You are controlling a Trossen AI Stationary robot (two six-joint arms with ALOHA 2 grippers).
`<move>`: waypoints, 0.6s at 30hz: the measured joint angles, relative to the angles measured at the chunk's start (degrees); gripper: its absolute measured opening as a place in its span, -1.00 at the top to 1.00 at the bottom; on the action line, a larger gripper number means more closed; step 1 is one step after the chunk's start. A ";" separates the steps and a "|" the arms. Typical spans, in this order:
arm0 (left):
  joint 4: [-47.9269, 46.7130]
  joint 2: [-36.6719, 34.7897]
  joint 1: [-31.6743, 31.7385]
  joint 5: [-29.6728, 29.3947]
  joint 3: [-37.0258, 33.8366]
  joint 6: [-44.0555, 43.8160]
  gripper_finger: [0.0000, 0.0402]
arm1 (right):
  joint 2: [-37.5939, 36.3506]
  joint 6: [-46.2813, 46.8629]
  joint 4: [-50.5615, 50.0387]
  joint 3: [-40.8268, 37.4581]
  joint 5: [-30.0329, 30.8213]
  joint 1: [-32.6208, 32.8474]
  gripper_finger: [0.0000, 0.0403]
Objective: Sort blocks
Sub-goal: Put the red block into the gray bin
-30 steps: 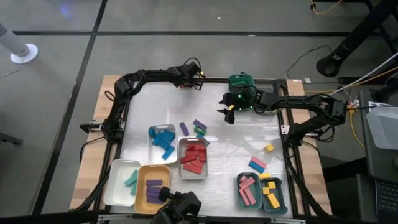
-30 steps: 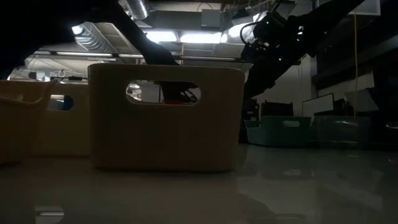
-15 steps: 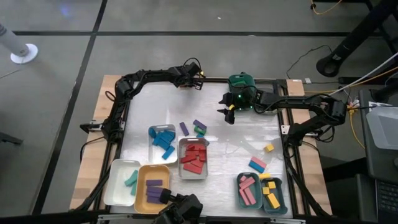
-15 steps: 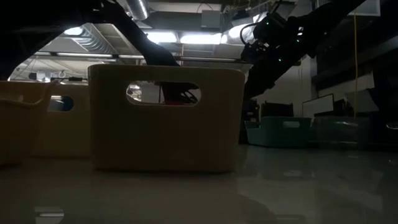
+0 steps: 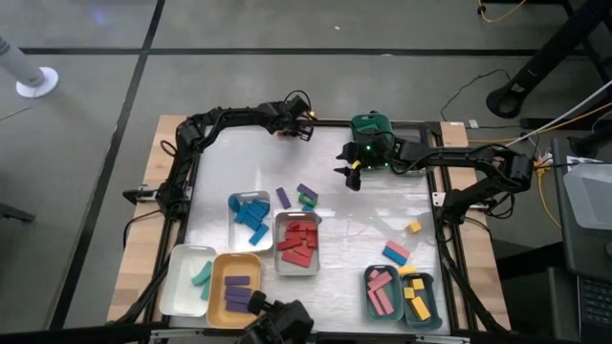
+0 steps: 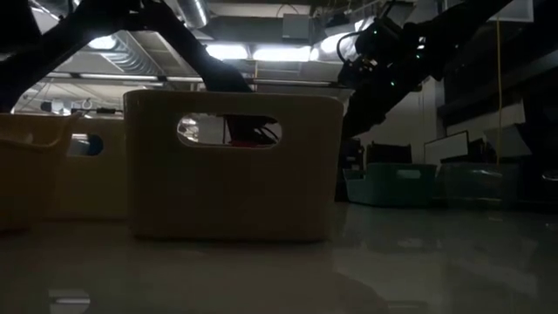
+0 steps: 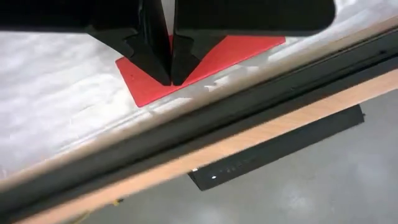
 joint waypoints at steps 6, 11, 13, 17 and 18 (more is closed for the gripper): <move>-0.33 -0.28 -1.34 2.13 0.00 3.05 1.00 | 0.00 0.00 0.02 -0.02 0.00 0.01 -0.03; -0.19 -0.30 -3.87 6.03 0.00 7.44 1.00 | 0.00 0.00 0.01 -0.02 0.00 0.00 -0.03; -0.17 -0.33 -4.79 9.08 0.02 8.12 1.00 | 0.00 0.01 0.00 -0.02 0.00 0.01 -0.03; -0.04 -0.33 -7.09 11.72 0.04 5.38 1.00 | 0.00 0.33 -0.17 -0.02 -0.01 0.02 -0.03; -0.04 -0.33 -7.64 12.21 0.04 4.82 1.00 | 0.00 0.35 -0.21 -0.02 0.00 0.02 -0.03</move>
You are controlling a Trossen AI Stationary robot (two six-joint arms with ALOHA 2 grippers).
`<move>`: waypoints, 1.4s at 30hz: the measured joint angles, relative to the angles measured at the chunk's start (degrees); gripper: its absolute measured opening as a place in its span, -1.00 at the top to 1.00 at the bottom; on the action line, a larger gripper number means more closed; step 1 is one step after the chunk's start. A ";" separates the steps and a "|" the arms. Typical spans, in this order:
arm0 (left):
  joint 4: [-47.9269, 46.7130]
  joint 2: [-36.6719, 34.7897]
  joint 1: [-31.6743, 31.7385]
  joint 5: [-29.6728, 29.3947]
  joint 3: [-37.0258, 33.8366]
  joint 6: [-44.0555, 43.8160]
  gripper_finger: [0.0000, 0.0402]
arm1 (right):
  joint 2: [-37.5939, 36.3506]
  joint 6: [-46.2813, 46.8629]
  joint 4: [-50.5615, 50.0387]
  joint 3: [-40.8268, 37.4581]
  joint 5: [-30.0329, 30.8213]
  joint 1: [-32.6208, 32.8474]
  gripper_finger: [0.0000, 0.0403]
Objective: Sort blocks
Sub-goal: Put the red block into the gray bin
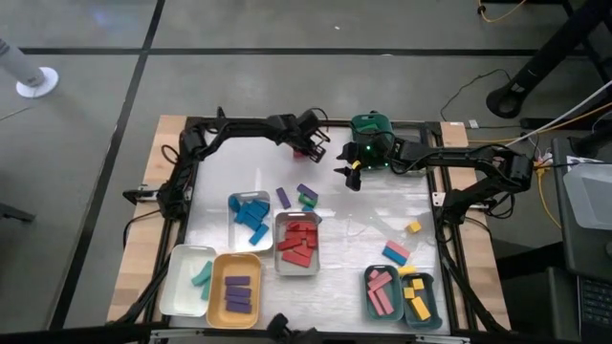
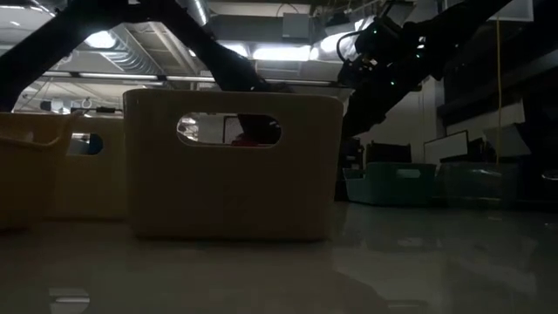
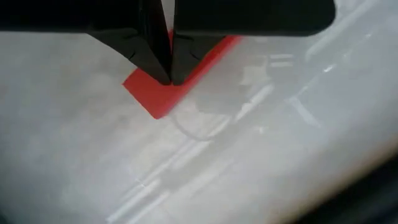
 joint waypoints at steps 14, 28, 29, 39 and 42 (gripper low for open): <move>0.85 0.02 -8.51 6.11 0.00 -4.40 0.99 | 0.00 0.15 -3.32 0.00 -0.46 0.00 -0.03; -2.99 -13.36 -8.82 3.60 -0.11 3.72 0.99 | 2.09 3.38 2.73 0.00 -0.45 0.01 -0.03; -3.27 -14.82 -8.91 3.53 -0.11 4.22 0.99 | 3.00 3.40 4.97 0.02 -0.47 0.24 -0.03; -8.47 -25.00 -9.42 -1.36 -0.02 6.52 0.99 | 14.16 -0.94 18.02 0.01 1.32 3.90 -0.03; -11.27 -25.59 -10.08 -1.59 0.00 6.54 0.99 | 16.17 -1.75 18.14 0.32 2.25 4.24 -0.03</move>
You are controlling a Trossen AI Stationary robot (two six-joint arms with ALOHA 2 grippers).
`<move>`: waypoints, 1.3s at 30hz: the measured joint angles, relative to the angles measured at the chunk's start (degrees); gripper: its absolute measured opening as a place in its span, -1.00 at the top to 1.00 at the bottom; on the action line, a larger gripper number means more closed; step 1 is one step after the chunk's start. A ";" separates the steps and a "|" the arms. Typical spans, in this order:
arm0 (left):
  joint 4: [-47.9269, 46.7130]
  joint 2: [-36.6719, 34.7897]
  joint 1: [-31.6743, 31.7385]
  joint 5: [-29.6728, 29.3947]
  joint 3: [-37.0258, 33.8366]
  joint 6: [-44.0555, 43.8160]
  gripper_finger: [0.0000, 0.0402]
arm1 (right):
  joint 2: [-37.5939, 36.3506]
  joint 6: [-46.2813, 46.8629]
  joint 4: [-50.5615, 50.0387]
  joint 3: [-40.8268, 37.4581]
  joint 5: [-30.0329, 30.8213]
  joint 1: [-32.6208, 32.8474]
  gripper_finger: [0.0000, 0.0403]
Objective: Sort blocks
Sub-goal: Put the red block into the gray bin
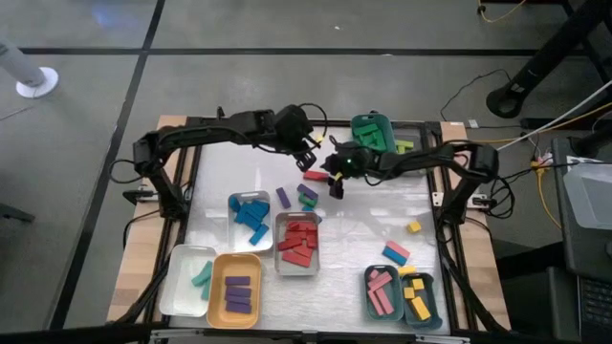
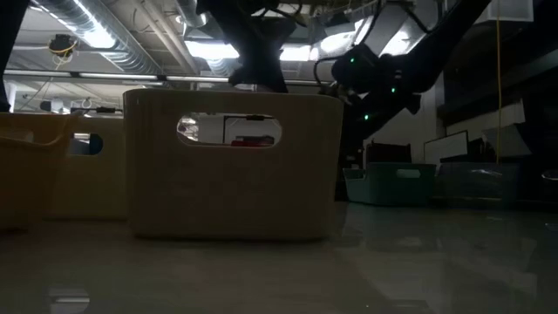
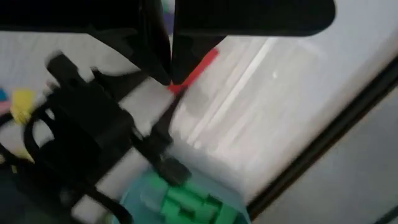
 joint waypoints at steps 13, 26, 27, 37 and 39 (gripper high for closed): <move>-3.97 -0.02 -5.19 -0.06 -0.63 1.07 0.99 | 8.07 0.09 -0.49 2.86 1.33 -0.16 -0.03; -4.27 -1.97 -9.86 -7.80 -0.63 2.99 0.99 | 10.67 3.19 -6.48 5.89 0.89 -0.16 0.24; -4.74 -2.93 -10.20 -8.65 -0.63 2.95 0.99 | 10.67 3.19 -6.58 5.89 0.61 -0.16 0.32; -16.23 -11.35 -14.82 -16.53 -0.61 -1.59 0.99 | 6.40 2.93 -14.46 8.40 0.39 -0.11 0.38; -19.14 -11.76 -15.86 -17.75 -0.61 -2.95 0.99 | 4.26 2.94 -17.23 10.58 0.35 -0.07 0.38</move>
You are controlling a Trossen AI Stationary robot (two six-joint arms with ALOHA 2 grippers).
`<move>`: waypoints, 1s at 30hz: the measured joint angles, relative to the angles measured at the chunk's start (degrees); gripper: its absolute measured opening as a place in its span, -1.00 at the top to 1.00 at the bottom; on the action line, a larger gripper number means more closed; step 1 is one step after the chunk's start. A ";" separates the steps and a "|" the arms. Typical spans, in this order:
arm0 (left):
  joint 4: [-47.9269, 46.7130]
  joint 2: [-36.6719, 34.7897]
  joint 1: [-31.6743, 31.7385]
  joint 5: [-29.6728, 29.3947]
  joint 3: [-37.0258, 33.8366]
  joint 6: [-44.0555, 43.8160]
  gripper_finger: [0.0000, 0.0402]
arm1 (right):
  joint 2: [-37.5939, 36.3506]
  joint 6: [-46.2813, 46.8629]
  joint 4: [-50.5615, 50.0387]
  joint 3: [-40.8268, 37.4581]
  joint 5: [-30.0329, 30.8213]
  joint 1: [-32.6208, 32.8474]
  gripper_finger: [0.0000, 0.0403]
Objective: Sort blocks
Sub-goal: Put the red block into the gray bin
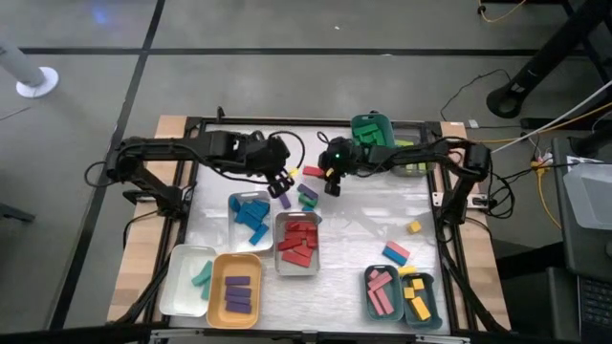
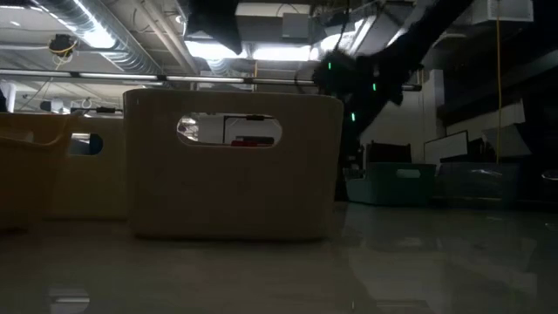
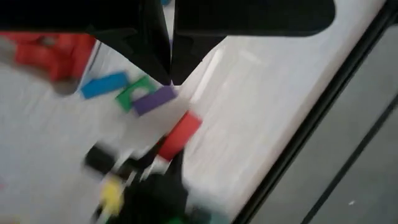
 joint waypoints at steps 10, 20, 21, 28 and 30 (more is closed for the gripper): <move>-6.20 -1.15 -0.58 -4.47 -5.02 -1.27 0.99 | -7.61 -0.18 -14.03 8.63 -1.21 5.99 0.36; 0.02 -2.49 7.71 -0.32 -18.33 6.03 0.99 | -8.24 -0.23 -15.84 10.33 -4.55 20.47 0.34; 1.78 -2.48 8.69 1.04 -19.41 7.76 0.99 | -8.24 -0.23 -15.80 10.33 -4.55 21.73 0.34; 16.88 -2.40 12.53 5.38 -24.76 14.56 0.99 | -8.22 -0.23 -12.65 10.33 -4.00 27.54 0.33; 20.26 -2.36 12.77 5.48 -25.65 14.58 0.99 | -8.22 -0.23 -12.38 10.33 -3.98 28.45 0.33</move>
